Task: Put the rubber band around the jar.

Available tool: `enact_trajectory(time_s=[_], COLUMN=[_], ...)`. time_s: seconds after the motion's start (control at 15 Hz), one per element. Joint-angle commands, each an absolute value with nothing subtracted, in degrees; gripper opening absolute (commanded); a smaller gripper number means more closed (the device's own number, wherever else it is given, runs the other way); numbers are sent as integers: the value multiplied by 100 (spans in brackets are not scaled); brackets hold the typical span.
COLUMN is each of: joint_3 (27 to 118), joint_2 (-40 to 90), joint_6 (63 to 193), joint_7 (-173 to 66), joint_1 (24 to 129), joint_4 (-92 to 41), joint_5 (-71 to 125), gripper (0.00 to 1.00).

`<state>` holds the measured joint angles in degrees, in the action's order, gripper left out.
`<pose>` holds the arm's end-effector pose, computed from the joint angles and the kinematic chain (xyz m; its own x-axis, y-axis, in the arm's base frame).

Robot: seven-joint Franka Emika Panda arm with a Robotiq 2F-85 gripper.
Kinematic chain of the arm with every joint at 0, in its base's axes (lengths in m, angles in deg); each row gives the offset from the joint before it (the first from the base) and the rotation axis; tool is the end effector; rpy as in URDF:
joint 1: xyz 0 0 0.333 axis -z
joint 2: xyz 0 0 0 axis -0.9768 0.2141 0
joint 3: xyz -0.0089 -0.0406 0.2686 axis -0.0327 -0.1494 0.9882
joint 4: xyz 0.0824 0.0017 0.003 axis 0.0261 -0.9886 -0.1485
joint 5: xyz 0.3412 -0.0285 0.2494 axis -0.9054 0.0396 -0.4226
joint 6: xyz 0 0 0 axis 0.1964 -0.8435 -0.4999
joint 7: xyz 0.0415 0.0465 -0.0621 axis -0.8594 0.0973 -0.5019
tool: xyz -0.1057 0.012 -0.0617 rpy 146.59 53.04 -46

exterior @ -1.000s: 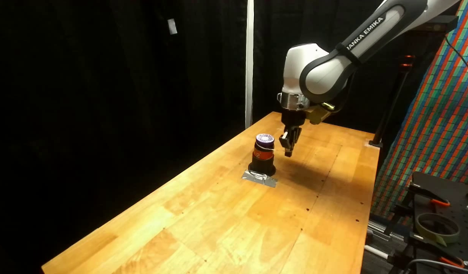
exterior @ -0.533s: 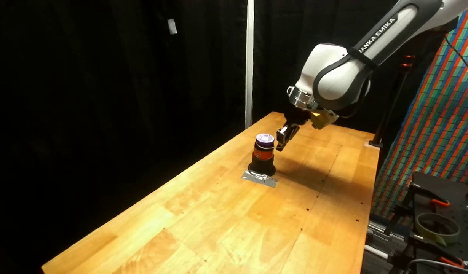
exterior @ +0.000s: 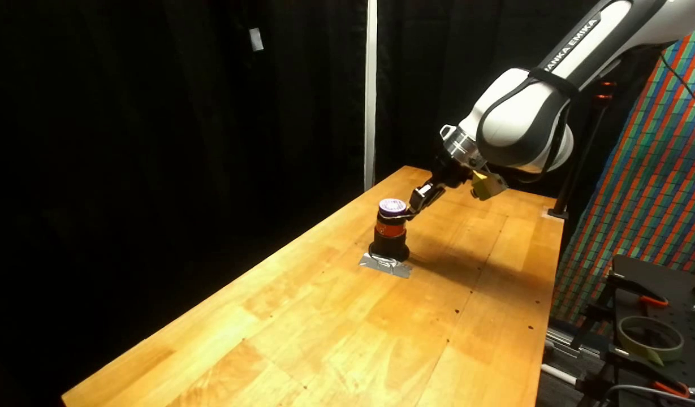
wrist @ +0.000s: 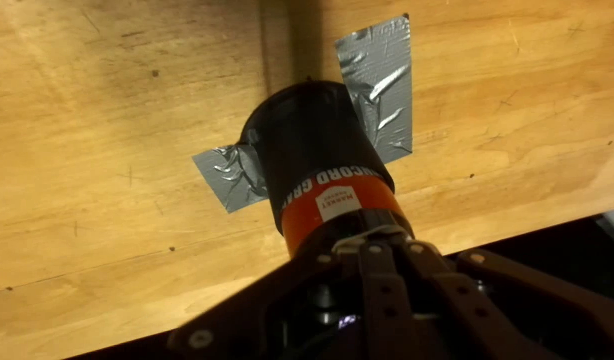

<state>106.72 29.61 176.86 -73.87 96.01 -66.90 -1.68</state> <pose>0.5555 0.0900 0.1695 0.8762 -0.0997 0.4715 0.0201 -0.9699 -0.2426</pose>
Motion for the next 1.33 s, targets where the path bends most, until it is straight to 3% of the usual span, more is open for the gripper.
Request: enact_trajectory(time_s=[0.0,0.33,1.27], joint_3=[11890,12791,13736], joint_2=[3035,3397,4542], joint_6=[18315,19482,20938], joint_7=[-7796,-7817,-7467], joint_1=[10724,11697,13371], joint_4=[-6931,-7352,-8100], joint_5=[-274,208,2134], gripper=[0,0,0])
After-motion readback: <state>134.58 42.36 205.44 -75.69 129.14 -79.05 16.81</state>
